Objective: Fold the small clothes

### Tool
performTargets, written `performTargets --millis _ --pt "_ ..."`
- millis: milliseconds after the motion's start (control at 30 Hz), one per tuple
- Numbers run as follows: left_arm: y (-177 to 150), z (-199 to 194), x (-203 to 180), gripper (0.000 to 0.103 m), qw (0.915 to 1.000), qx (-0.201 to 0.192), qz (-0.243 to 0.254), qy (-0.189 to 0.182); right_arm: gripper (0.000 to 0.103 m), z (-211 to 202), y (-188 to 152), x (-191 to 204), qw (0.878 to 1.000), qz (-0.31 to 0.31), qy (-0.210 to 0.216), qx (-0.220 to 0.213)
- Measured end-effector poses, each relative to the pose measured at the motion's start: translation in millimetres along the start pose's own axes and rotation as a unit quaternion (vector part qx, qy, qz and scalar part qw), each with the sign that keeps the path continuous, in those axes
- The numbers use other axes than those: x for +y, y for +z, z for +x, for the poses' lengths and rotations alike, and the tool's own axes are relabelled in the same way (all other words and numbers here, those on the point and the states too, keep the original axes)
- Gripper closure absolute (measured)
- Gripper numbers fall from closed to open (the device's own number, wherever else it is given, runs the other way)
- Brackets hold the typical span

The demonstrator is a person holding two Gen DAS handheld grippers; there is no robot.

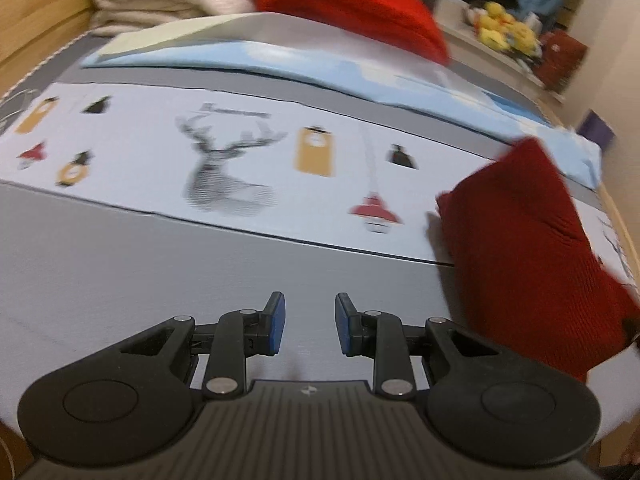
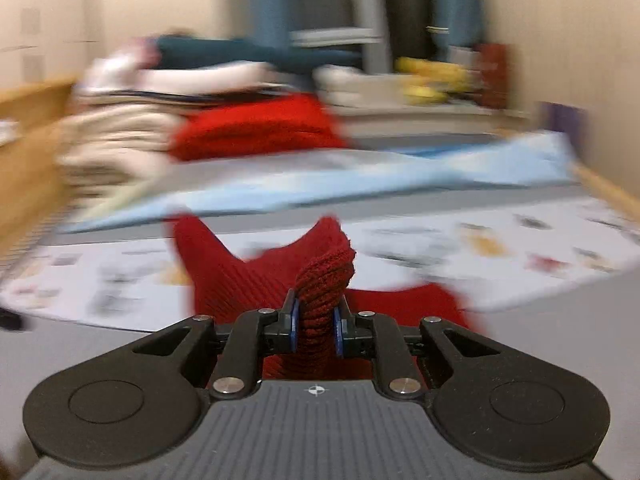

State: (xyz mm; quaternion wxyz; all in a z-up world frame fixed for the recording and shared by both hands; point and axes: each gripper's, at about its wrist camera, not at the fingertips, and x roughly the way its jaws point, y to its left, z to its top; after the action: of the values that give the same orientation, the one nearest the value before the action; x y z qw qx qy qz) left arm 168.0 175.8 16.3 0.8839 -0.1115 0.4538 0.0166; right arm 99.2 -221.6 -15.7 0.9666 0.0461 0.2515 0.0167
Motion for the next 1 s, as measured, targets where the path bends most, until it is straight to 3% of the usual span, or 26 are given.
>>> performTargets --millis 100,200,233,267,367,433,567,600,667,733,800,867,900,933,1000 --pt "0.6 13.5 -38.5 0.073 0.9996 0.003 0.020 -0.021 0.086 9.7 -20.4 -65.8 0.989 0.066 -0.098 0.088" --pt "-1.9 27.7 -73.7 0.073 0.9984 0.011 0.040 -0.039 0.077 28.7 -50.6 -124.6 0.957 0.164 -0.104 0.215" --pt "-3.4 31.3 -83.0 0.073 0.9979 0.014 0.046 -0.043 0.067 25.4 -54.6 -138.9 0.951 0.193 -0.102 0.218" --pt "-4.7 35.0 -92.3 0.073 0.9973 0.016 0.054 -0.047 0.064 18.7 -51.5 -149.2 0.953 0.203 -0.096 0.205" --pt "-7.0 42.8 -111.5 0.073 0.9957 0.019 0.072 -0.055 0.062 -5.5 -23.1 -161.5 0.972 0.172 -0.090 0.135" --pt "-8.2 46.5 -120.7 0.073 0.9948 0.020 0.081 -0.059 0.059 -7.0 -2.2 -166.3 0.981 0.150 -0.061 0.108" --pt "-11.8 54.7 -128.4 0.073 0.9935 0.028 0.095 -0.057 0.047 31.0 18.5 -162.5 0.984 0.110 0.031 0.141" --pt "-12.1 56.1 -128.9 0.073 0.9932 0.030 0.097 -0.057 0.041 43.9 17.4 -157.6 0.982 0.098 0.045 0.153" --pt "-13.4 56.0 -129.5 0.073 0.9930 0.032 0.098 -0.058 0.040 74.2 7.0 -145.3 0.979 0.080 0.055 0.180" --pt "-14.8 58.9 -133.1 0.073 0.9922 0.036 0.100 -0.065 0.041 102.3 1.5 -132.2 0.971 0.070 0.042 0.226" --pt "-15.6 61.7 -139.1 0.073 0.9908 0.040 0.104 -0.078 0.045 118.9 1.9 -123.6 0.970 0.060 0.042 0.231" --pt "-17.2 65.9 -148.2 0.068 0.9887 0.045 0.104 -0.098 0.077 126.8 -2.2 -117.0 0.969 0.043 0.047 0.240" --pt "-18.6 68.7 -154.5 0.064 0.9872 0.048 0.103 -0.111 0.085 127.5 -3.4 -118.9 0.968 0.049 0.052 0.242" --pt "-20.5 71.4 -161.4 0.062 0.9856 0.051 0.104 -0.123 0.088 123.5 -3.9 -122.3 0.969 0.062 0.055 0.235" --pt "-25.6 77.3 -178.2 0.062 0.9819 0.055 0.104 -0.148 0.091 102.0 8.5 -130.8 0.977 0.091 0.063 0.181"
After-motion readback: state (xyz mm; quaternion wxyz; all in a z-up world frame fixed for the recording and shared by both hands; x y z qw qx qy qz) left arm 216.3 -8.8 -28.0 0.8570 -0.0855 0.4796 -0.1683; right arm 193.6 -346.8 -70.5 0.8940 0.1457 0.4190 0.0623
